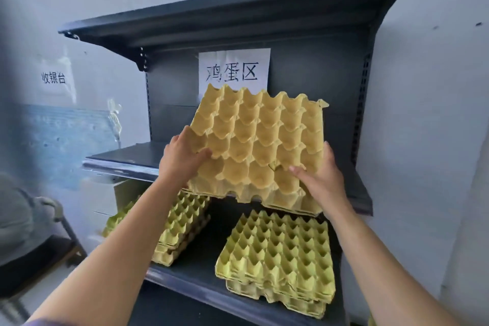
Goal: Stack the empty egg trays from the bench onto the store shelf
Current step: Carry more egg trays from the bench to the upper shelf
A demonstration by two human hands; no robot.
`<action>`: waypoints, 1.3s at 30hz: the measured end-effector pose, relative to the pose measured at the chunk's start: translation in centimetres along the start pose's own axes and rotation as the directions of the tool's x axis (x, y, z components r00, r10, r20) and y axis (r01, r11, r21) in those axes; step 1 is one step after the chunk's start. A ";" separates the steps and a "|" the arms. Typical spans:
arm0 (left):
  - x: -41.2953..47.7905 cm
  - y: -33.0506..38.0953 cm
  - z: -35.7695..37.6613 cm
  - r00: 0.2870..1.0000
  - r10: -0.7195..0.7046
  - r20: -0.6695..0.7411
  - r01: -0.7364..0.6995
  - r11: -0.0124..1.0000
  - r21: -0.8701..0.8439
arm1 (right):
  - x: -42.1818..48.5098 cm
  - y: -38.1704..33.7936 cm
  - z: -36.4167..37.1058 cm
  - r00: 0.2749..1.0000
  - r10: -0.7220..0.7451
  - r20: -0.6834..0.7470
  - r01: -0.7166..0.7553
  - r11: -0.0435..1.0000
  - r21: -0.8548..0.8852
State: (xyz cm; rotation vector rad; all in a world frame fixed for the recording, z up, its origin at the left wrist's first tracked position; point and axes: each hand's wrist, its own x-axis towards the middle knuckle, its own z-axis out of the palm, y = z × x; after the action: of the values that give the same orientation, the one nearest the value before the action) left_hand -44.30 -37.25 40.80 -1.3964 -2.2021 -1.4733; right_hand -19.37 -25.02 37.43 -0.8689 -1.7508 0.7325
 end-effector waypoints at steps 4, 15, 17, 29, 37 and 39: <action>3.6 -3.4 -1.9 0.998 -0.040 -0.055 0.046 0.991 0.129 | 2.6 -2.0 5.5 1.000 -0.001 -0.002 0.001 0.999 0.045; 8.3 -14.5 -2.1 0.863 0.465 0.197 -0.469 0.594 0.653 | 11.8 -5.7 23.2 0.987 0.065 0.144 -0.070 0.997 0.032; 10.2 -16.2 -2.8 0.878 0.423 0.223 -0.440 0.532 0.723 | 13.1 -6.1 25.8 0.978 0.073 0.198 -0.071 0.997 -0.015; 18.9 -27.1 -5.8 0.919 0.279 0.277 -0.393 0.619 0.680 | 16.6 -7.4 38.0 0.913 0.222 0.343 -0.179 0.972 -0.153; 21.8 -31.9 -5.9 0.884 0.240 0.400 -0.426 0.766 0.482 | 15.0 -6.4 41.6 0.954 0.155 0.256 -0.044 0.919 -0.391; 22.5 -32.7 -6.2 0.865 0.260 0.430 -0.454 0.770 0.448 | 14.4 -6.6 42.1 0.965 0.107 0.239 0.008 0.900 -0.437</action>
State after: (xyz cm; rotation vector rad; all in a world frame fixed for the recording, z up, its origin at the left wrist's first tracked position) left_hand -83.64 -31.27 35.32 -1.8144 -2.1024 -0.4388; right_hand -64.10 -20.08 37.07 -1.1624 -2.1823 0.5064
